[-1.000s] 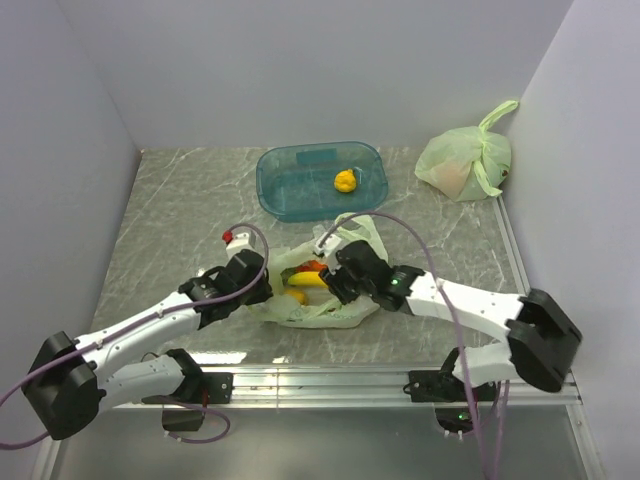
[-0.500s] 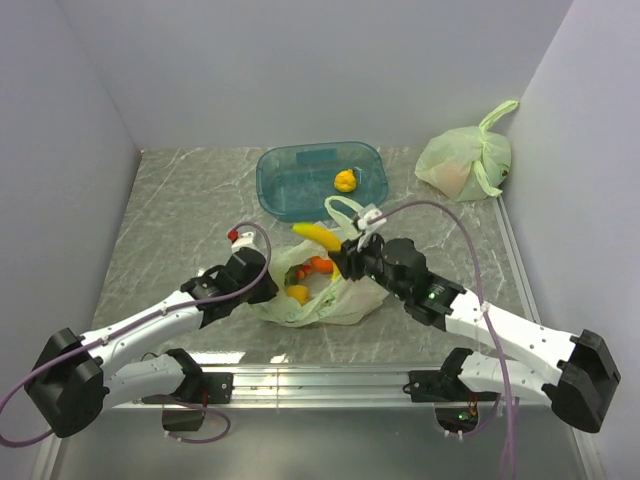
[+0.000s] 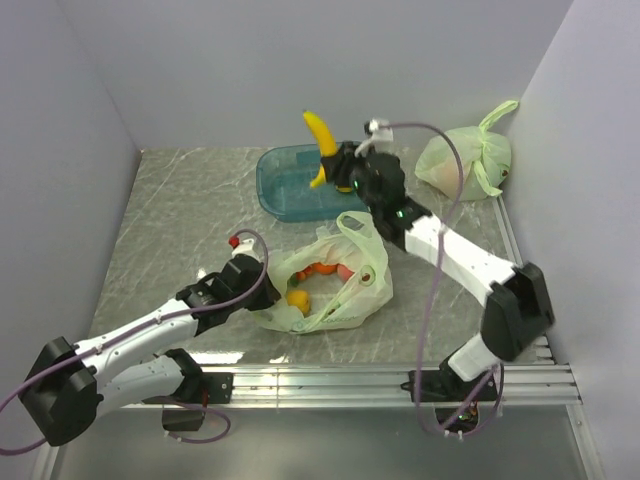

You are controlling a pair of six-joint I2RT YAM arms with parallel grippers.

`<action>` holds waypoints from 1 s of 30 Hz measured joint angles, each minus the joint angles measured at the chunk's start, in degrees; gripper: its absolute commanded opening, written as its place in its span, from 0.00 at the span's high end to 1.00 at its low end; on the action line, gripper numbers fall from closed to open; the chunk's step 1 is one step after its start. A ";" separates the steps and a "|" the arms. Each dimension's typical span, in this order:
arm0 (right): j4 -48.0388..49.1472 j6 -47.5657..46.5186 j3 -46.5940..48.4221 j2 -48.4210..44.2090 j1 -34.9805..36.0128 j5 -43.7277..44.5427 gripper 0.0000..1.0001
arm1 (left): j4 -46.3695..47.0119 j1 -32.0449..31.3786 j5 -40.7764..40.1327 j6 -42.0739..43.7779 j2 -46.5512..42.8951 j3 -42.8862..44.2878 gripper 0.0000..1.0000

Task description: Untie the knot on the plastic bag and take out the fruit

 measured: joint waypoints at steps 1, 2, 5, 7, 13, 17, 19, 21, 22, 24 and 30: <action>-0.48 0.55 3.34 2.71 -0.57 0.22 1.00 | -0.02 -0.02 -0.02 0.00 -0.22 -0.04 0.90; -1.31 1.36 7.26 5.90 -1.31 0.39 0.99 | -0.07 -0.04 -0.07 0.00 -0.37 -0.07 0.90; -4.31 3.26 16.17 14.71 -3.23 1.97 0.93 | -0.28 -0.07 -0.13 -0.02 -1.03 -0.07 0.90; -6.47 4.13 19.98 19.58 -3.93 3.10 0.87 | -0.61 -0.13 -0.26 -0.04 -1.57 -0.07 0.90; -13.09 5.88 25.35 31.30 -5.05 3.72 0.27 | -2.38 -0.22 -1.18 -0.50 -4.52 -0.07 0.89; -17.20 5.35 26.99 33.66 -5.05 2.05 0.18 | -2.78 -0.22 -1.92 -0.79 -6.10 -0.07 0.87; -17.92 4.48 26.84 32.54 -5.05 0.96 0.18 | -3.02 -0.22 -2.23 -0.83 -6.32 -0.07 0.87; -18.14 3.34 25.14 29.44 -4.98 -0.26 0.18 | -3.02 -0.22 -2.43 -0.90 -6.32 -0.09 0.87; -18.29 2.56 23.63 27.10 -4.90 -1.09 0.18 | -2.99 -0.22 -2.60 -0.92 -6.32 -0.09 0.87; -18.56 0.90 19.65 20.57 -4.26 -2.95 0.19 | -2.95 -0.22 -3.13 -1.03 -6.32 -0.09 0.86; -18.40 -5.16 6.49 -0.70 5.73 -5.55 0.23 | -2.64 -0.26 -4.04 -2.16 -6.29 -0.52 0.86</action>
